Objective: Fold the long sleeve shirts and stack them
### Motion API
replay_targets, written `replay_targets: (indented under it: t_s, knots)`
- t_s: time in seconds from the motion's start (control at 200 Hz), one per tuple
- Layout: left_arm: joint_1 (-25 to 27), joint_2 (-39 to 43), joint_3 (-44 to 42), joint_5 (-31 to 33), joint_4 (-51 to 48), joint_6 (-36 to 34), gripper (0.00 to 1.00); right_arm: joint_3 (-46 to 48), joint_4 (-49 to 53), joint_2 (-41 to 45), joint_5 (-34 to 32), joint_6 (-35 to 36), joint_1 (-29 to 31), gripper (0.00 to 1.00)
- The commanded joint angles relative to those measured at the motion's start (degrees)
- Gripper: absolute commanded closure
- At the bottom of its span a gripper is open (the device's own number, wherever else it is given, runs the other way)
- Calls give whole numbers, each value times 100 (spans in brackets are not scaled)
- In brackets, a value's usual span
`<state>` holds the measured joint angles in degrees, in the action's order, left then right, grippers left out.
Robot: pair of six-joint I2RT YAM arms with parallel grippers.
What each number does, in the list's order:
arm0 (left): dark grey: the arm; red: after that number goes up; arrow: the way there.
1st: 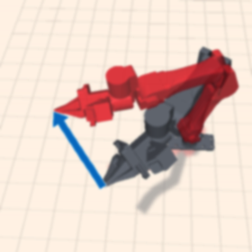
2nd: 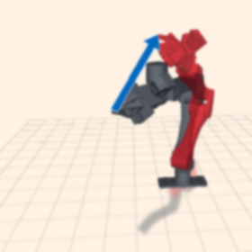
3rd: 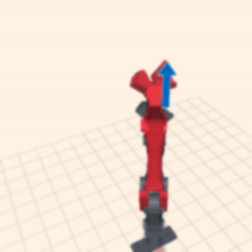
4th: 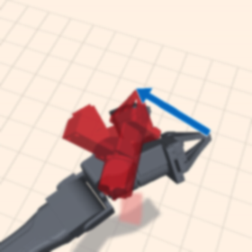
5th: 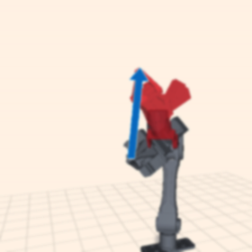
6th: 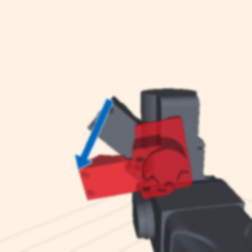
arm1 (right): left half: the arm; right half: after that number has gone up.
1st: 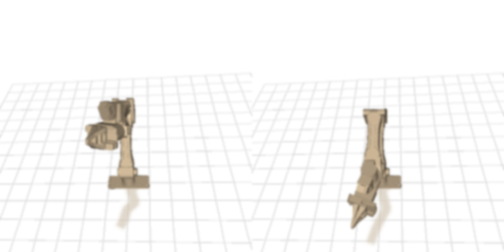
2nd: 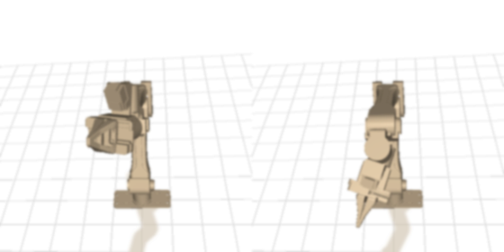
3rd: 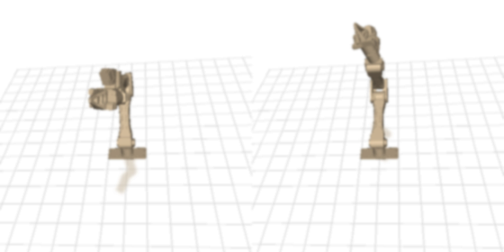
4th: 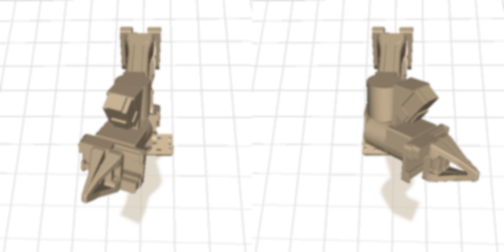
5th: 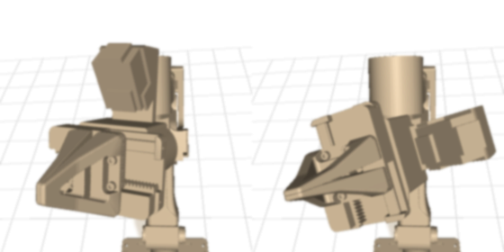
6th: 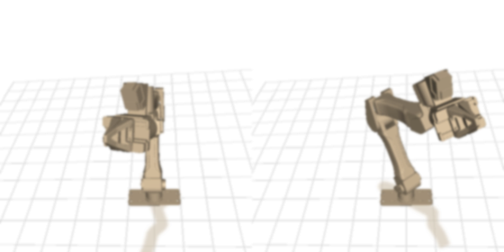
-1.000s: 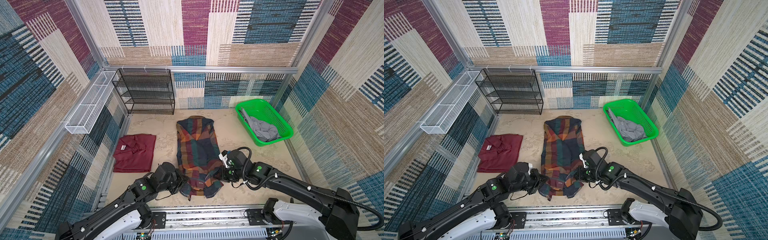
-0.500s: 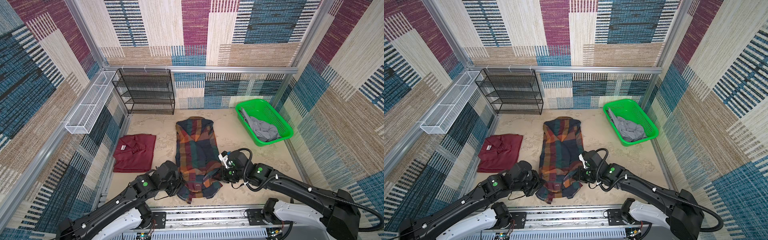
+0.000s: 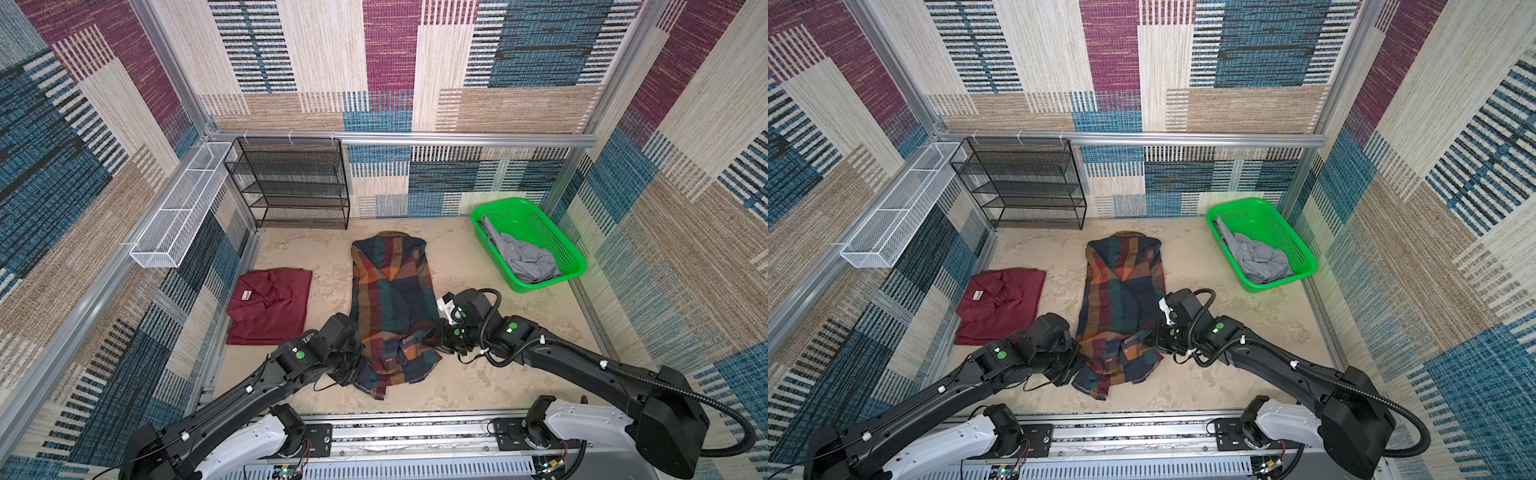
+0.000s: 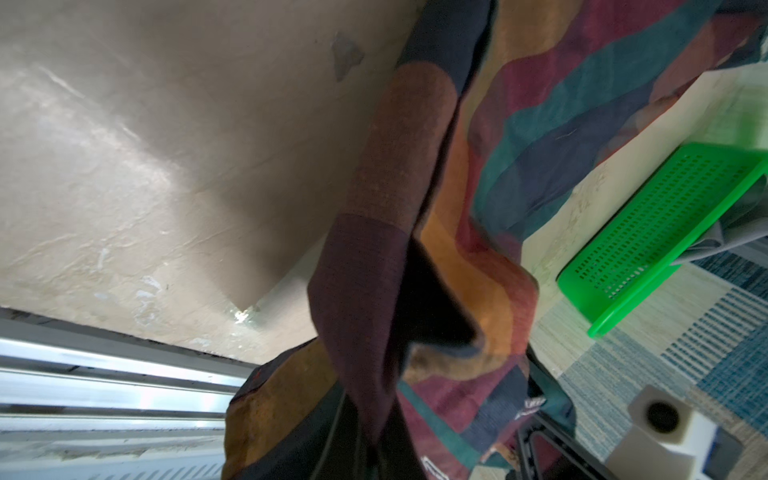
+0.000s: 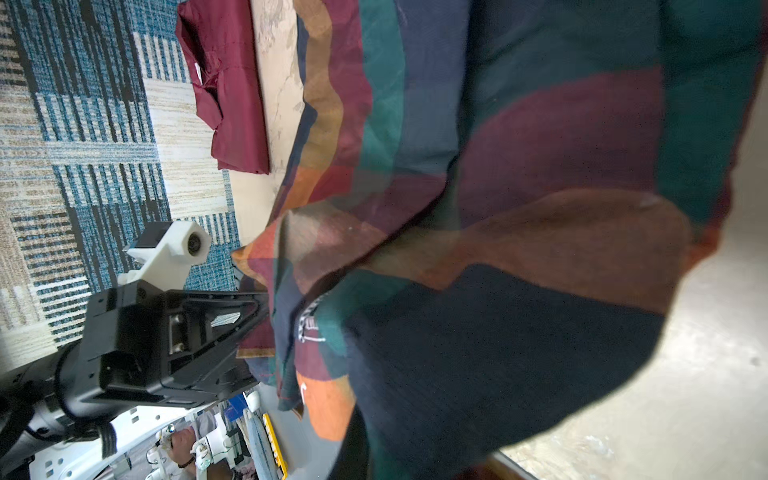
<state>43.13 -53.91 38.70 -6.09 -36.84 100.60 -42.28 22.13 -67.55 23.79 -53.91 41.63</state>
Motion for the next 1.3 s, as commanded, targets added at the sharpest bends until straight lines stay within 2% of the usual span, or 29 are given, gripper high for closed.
replay_targets:
  t_s: [0.0, 0.31, 0.486, 0.596, 0.751, 0.901, 1.057, 1.197, 1.297]
  knots:
    - [-194, -232, 244, 131, -215, -380, 100, 23, -294, -62, 248, 166, -191, 100]
    - [-572, -1293, 763, -272, 105, -651, 100, 2, -710, -615, 520, 308, -435, 100]
    - [-698, -1683, 976, -329, 293, -654, 100, -195, -816, -958, 574, 477, -638, 100]
    - [-798, -1872, 1084, -397, 450, -897, 100, -269, -905, -1190, 749, 568, -761, 100]
    - [-722, -2014, 1045, -674, 467, -1359, 100, -103, -925, -891, 731, 507, -729, 100]
    - [-135, -1550, 478, -455, 527, -924, 100, 327, -757, -253, 506, 223, -370, 100]
    - [705, -361, -145, 113, 387, 13, 100, 857, -600, 569, 259, -462, 214, 100]
    - [1652, 547, -248, 865, -175, 855, 100, 1077, -244, 1529, -38, -1114, 576, 100]
    - [1805, 788, -163, 1142, -313, 1032, 100, 1040, -133, 1741, -102, -1184, 609, 100]
